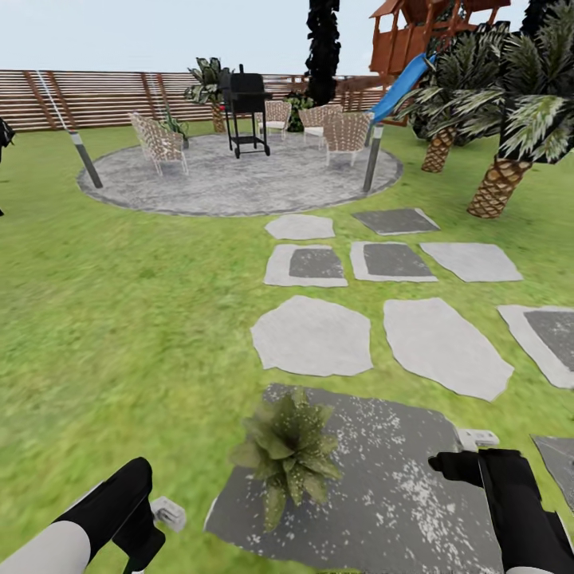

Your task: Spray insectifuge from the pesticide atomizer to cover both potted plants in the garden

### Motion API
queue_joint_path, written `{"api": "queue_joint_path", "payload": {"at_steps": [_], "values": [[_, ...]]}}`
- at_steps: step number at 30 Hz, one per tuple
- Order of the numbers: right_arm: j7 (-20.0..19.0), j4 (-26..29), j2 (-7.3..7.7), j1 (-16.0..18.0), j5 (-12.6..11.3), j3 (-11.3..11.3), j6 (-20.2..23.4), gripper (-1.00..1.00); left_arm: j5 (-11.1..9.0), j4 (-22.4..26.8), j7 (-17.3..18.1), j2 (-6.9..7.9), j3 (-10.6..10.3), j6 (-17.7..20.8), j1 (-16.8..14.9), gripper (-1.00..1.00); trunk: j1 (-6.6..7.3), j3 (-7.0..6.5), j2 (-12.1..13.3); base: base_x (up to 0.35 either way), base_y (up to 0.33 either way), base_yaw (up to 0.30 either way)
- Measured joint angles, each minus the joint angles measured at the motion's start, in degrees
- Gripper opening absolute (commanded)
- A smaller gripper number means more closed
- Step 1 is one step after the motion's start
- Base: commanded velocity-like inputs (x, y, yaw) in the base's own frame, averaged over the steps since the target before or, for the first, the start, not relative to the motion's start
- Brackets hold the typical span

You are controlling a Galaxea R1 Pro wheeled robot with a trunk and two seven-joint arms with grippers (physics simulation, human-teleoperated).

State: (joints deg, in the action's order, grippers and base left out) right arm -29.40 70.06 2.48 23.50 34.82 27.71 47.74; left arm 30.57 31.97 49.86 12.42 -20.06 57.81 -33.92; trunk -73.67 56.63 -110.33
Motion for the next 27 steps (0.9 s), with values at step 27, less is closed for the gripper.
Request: {"api": "queue_joint_path", "payload": {"at_steps": [27], "values": [[0.0, 0.0, 0.0, 0.0, 0.0, 0.0, 0.1, 1.0, 0.0, 0.0, 0.2, 0.01, 0.2, -0.1, 0.1, -1.0, 0.0, 0.0, 0.0, 0.0, 0.212, -0.268]]}}
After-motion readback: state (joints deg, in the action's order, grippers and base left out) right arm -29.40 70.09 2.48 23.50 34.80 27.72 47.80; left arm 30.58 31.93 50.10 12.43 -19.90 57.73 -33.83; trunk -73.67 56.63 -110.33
